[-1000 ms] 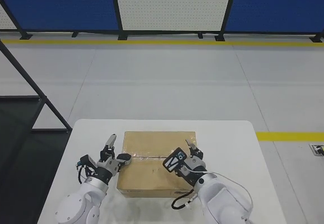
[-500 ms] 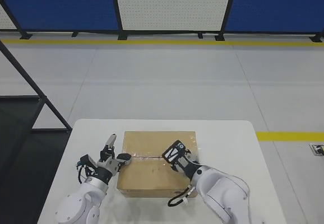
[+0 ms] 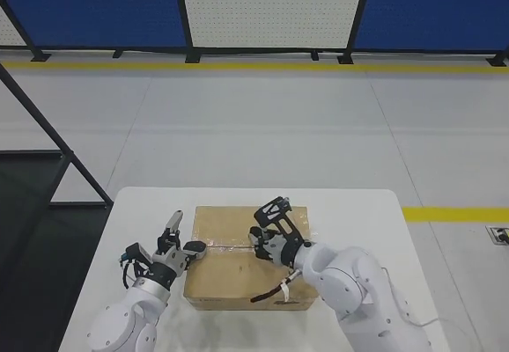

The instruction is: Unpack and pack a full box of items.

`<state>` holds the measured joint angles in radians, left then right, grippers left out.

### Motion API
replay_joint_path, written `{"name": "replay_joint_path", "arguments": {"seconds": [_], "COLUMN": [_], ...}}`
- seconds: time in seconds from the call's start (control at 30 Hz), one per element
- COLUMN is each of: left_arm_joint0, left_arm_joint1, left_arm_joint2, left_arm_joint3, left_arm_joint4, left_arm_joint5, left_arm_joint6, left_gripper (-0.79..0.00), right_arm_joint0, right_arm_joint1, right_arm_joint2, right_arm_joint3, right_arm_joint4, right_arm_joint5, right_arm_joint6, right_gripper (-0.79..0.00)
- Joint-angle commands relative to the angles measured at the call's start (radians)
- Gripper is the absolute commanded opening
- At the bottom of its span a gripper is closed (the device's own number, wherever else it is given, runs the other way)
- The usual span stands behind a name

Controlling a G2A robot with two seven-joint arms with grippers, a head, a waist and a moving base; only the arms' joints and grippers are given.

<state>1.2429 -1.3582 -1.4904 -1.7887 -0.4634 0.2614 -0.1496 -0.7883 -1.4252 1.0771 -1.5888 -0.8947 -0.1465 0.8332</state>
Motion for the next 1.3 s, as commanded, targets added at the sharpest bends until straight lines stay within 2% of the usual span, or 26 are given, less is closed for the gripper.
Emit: {"name": "replay_joint_path", "arguments": {"seconds": [0.0,0.13,0.3,0.47,0.53,0.73,1.07,1.27], "left_arm_joint0": [0.000,0.000,0.000,0.000,0.000,0.000,0.000,0.000], "left_arm_joint1": [0.000,0.000,0.000,0.000,0.000,0.000,0.000,0.000], "left_arm_joint2": [0.000,0.000,0.000,0.000,0.000,0.000,0.000,0.000], "left_arm_joint3": [0.000,0.000,0.000,0.000,0.000,0.000,0.000,0.000], "left_arm_joint4": [0.000,0.000,0.000,0.000,0.000,0.000,0.000,0.000], "left_arm_joint5": [0.000,0.000,0.000,0.000,0.000,0.000,0.000,0.000], "left_arm_joint6": [0.000,0.000,0.000,0.000,0.000,0.000,0.000,0.000], "left_gripper": [0.000,0.000,0.000,0.000,0.000,0.000,0.000,0.000], "right_arm_joint0": [0.044,0.153,0.239,0.280,0.285,0.251,0.121,0.071], "right_arm_joint1": [-0.012,-0.038,-0.060,-0.069,-0.069,-0.056,-0.015,0.003], "right_arm_joint2": [-0.024,-0.057,-0.075,-0.092,-0.093,-0.069,0.031,0.086], "right_arm_joint3": [0.042,0.177,0.318,0.406,0.423,0.392,0.211,0.161], "right_arm_joint4": [0.067,0.228,0.385,0.411,0.395,0.370,0.321,0.307], "right_arm_joint5": [0.066,0.134,0.149,0.184,0.230,0.258,0.304,0.341], "right_arm_joint6": [0.042,0.100,0.140,0.154,0.150,0.157,0.170,0.182], "right_gripper": [-0.785,-0.785,-0.785,-0.785,-0.785,-0.785,-0.785,-0.785]}}
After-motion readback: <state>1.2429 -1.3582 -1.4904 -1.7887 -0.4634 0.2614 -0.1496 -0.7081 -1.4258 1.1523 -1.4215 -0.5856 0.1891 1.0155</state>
